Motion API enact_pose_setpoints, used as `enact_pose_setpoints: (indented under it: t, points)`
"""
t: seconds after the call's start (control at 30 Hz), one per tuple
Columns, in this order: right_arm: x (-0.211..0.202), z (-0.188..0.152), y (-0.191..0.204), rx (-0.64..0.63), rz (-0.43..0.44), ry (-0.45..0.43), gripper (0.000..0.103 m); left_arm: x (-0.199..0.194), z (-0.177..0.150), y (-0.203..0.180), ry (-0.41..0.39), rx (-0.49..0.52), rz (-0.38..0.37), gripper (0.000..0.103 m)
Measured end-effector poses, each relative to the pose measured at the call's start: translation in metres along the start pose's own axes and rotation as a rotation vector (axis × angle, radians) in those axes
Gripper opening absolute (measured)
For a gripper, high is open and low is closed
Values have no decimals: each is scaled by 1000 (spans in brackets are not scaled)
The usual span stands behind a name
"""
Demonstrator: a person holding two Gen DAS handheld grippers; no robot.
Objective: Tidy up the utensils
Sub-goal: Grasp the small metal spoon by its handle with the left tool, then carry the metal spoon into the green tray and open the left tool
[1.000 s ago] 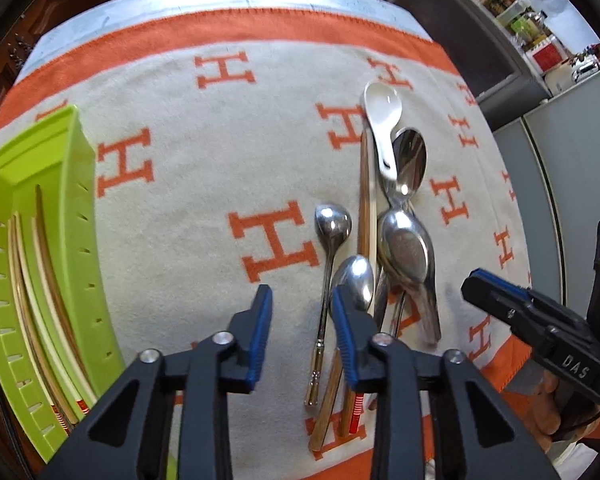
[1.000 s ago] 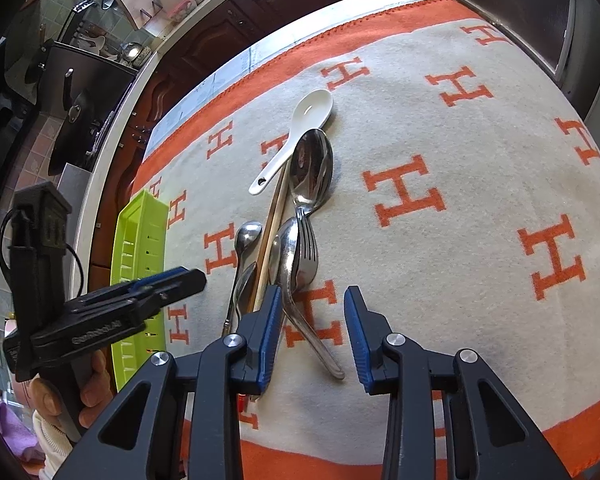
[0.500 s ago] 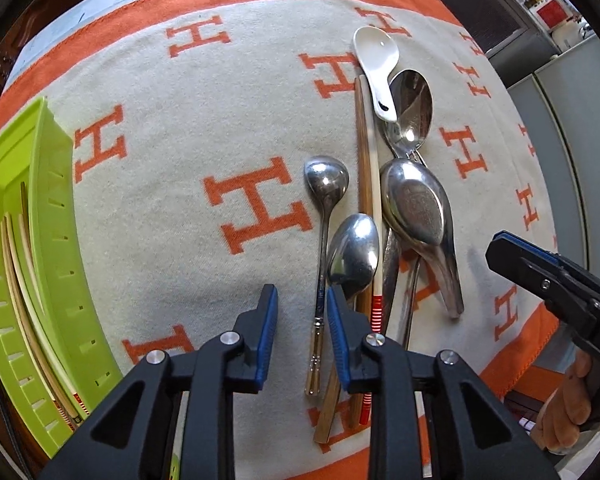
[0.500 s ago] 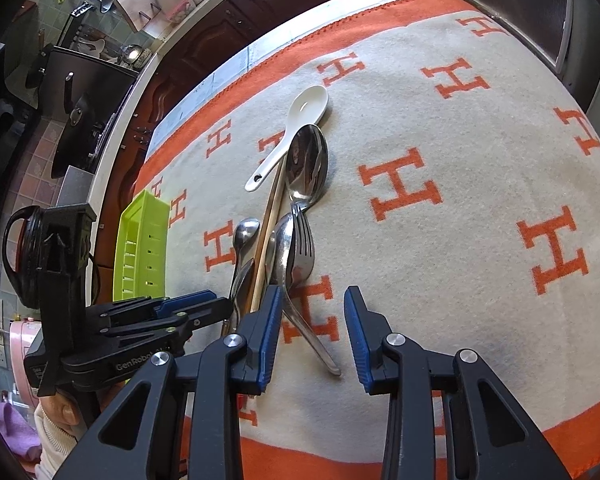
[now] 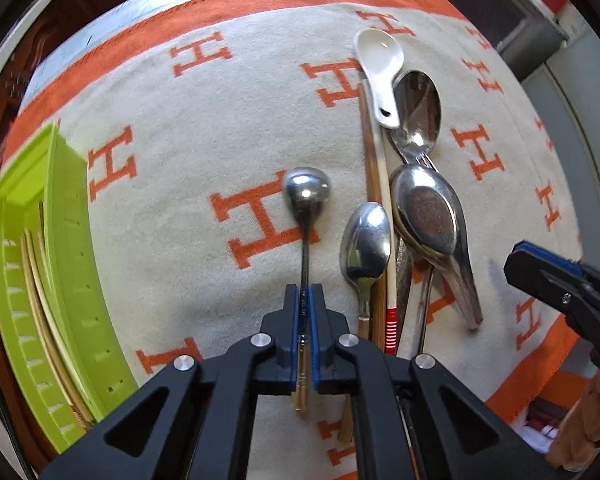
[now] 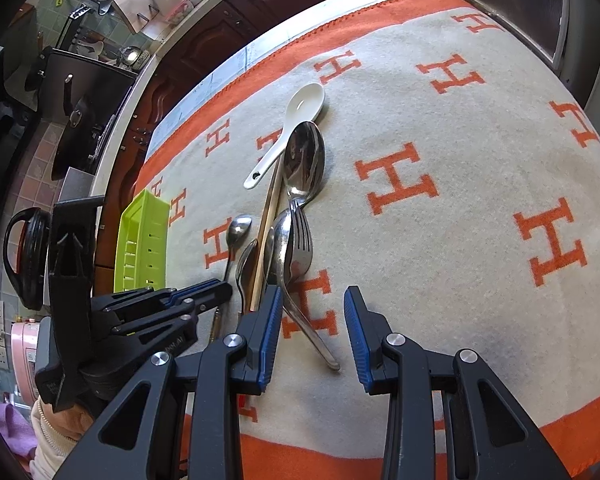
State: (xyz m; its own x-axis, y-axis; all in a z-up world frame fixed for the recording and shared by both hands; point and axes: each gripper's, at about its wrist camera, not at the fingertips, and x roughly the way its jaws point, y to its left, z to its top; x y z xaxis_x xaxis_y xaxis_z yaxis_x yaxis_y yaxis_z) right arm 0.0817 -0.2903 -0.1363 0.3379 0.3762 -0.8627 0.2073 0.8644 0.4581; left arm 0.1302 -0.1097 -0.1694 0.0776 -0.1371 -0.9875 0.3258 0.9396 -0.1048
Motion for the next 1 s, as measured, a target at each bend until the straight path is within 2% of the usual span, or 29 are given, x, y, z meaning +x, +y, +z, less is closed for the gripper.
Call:
enact_pose_setpoints:
  t: [0.13,0.33,0.43,0.63,0.87,1.0]
  points:
    - [-1,0,0,-1,16,0,33,-6,-12,26,-4,-90,-104,2]
    - [1,-2,9,-18,45,20,33,-36,-33,47,-87,-153,-166,2]
    - [5,-4,18,-37,56,35,33,-50,-38,56,-127,-155,-171,2]
    - [8,-9,34,-64,70,56,33,-60,-51,73,-135,-172,-193,2]
    - [11,-10,48,-89,86,86,33,-103,-69,94,-249,-206,-179,2]
    - [21,-4,58,-85,114,108,33,-127,-88,121,-315,-263,-121,2]
